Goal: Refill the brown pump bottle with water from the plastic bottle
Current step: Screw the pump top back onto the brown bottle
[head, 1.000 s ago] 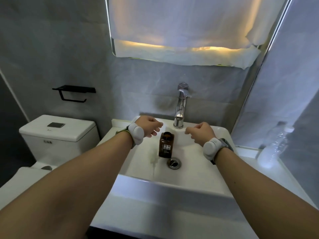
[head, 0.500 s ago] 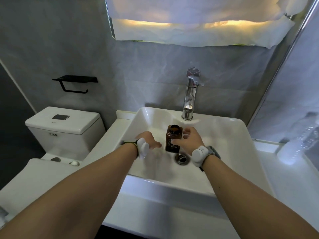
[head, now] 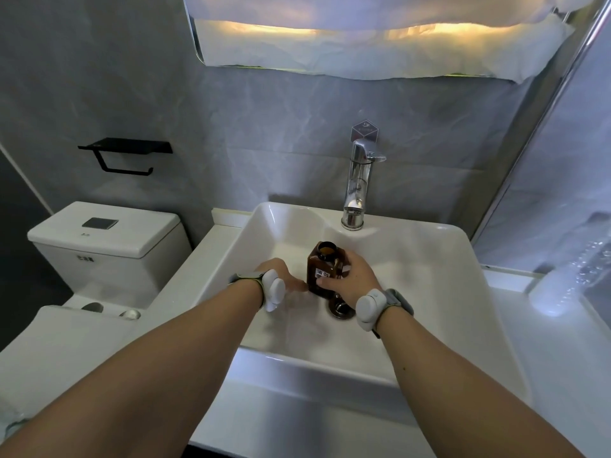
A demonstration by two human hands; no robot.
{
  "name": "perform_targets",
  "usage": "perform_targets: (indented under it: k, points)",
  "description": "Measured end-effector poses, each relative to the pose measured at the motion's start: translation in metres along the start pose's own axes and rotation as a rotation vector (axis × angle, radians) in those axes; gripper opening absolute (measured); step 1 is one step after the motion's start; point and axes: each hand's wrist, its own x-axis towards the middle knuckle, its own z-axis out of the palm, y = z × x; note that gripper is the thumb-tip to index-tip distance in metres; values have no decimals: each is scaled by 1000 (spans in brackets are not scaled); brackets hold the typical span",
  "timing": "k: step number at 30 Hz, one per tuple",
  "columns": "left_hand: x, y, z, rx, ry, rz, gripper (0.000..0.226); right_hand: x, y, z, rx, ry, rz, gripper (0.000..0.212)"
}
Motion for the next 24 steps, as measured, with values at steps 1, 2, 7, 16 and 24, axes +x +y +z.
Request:
perform_targets:
  k: [1,2,7,16,24]
  points:
    - [-1,2,-1,-12,-3,-9,48,0,1,1,5,0,6,56]
    - [-3,5,-3,-23,-5,-17,45,0,2,1,13,-5,13,57]
    - [-15,11,-20,-61,29,-11,36,-4,1,1,36,-10,22,56]
    - [-30,17,-73,-594,282,115,38,-10,-5,-6,98,-6,-3,52]
    - [-55,43,-126,-1089,340,335,37,-16,-12,-8,165,-25,-21,49]
